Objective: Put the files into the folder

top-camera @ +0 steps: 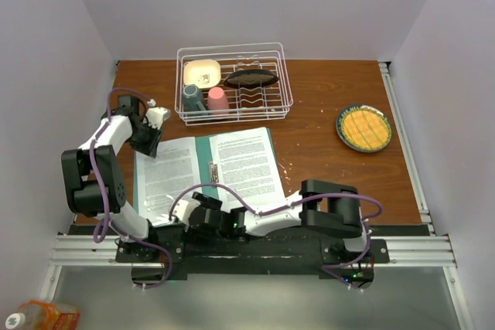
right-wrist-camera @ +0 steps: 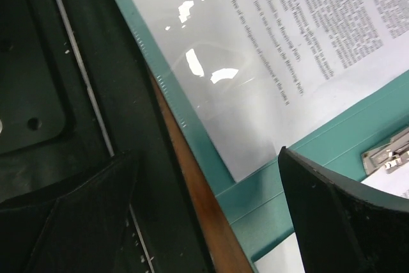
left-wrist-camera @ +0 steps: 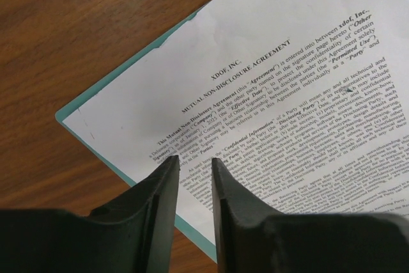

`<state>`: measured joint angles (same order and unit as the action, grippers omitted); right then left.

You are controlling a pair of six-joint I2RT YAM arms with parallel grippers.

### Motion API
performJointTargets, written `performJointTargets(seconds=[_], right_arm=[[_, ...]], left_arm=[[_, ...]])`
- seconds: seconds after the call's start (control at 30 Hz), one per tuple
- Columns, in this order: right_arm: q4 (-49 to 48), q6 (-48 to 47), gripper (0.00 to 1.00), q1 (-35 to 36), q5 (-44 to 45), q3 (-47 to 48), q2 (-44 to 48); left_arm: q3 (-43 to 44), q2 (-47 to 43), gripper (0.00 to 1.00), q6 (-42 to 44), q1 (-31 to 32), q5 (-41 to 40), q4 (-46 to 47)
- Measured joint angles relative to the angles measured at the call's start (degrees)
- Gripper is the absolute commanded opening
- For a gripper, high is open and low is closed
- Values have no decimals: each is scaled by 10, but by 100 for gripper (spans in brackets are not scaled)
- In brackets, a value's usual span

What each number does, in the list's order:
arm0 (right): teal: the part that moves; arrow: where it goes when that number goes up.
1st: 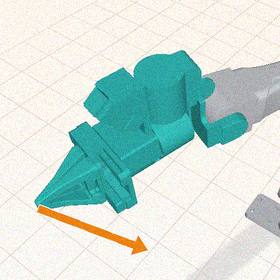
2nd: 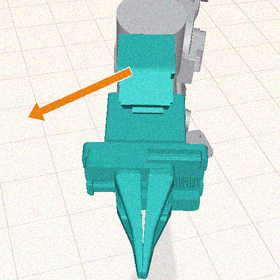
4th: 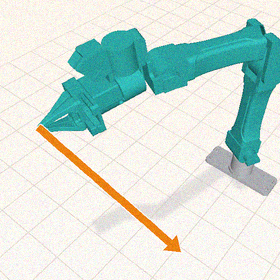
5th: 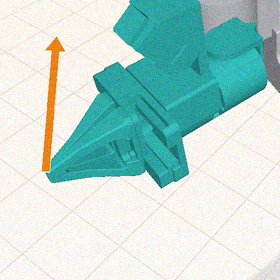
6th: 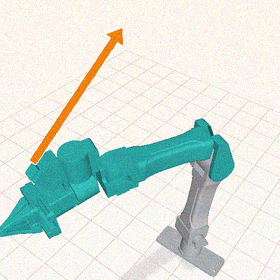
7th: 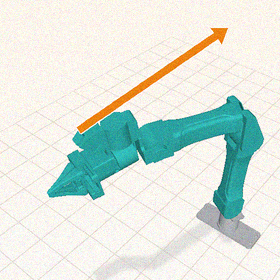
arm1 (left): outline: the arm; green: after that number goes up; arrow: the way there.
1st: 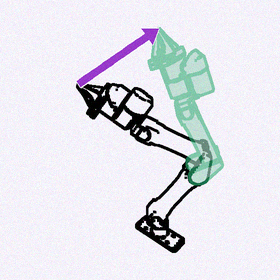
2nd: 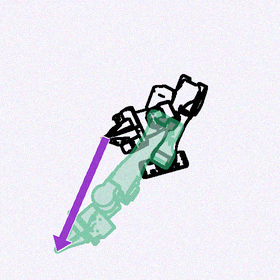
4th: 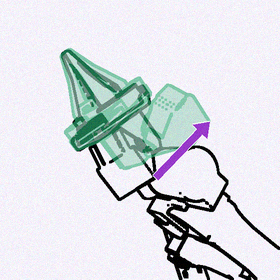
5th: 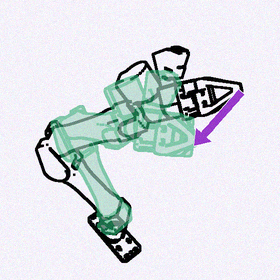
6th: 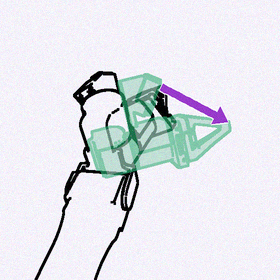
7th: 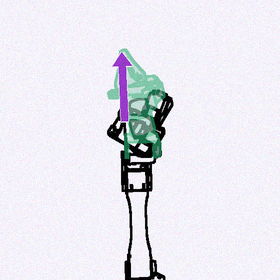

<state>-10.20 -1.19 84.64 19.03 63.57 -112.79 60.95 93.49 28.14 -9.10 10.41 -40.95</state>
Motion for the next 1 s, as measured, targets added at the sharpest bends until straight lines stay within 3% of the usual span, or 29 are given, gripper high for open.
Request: performJointTargets(seconds=[0.33,0.47,0.57,0.6,0.67,0.7,0.83,0.93,1.0], right_arm=[[-30,-30,87,10,39,73,-70],[-47,-37,80,9,41,114,-114],[-61,-37,65,9,41,134,-133],[-64,-38,54,9,41,134,-134],[-67,-38,40,12,43,134,-134],[-73,-31,24,14,43,131,-132],[-108,-21,6,28,56,93,-105],[-120,-14,0,25,82,50,-63],[-122,-4,0,19,102,27,-36]], left_arm=[[-31,26,19,0,0,4,21],[-35,26,10,1,0,15,21],[-36,26,5,1,0,21,21],[-36,27,4,2,0,24,21],[-37,28,3,2,0,26,20],[-37,30,3,2,0,27,20],[-37,33,2,3,0,33,15],[-28,33,12,6,0,37,-8],[5,33,31,6,0,42,-44]])
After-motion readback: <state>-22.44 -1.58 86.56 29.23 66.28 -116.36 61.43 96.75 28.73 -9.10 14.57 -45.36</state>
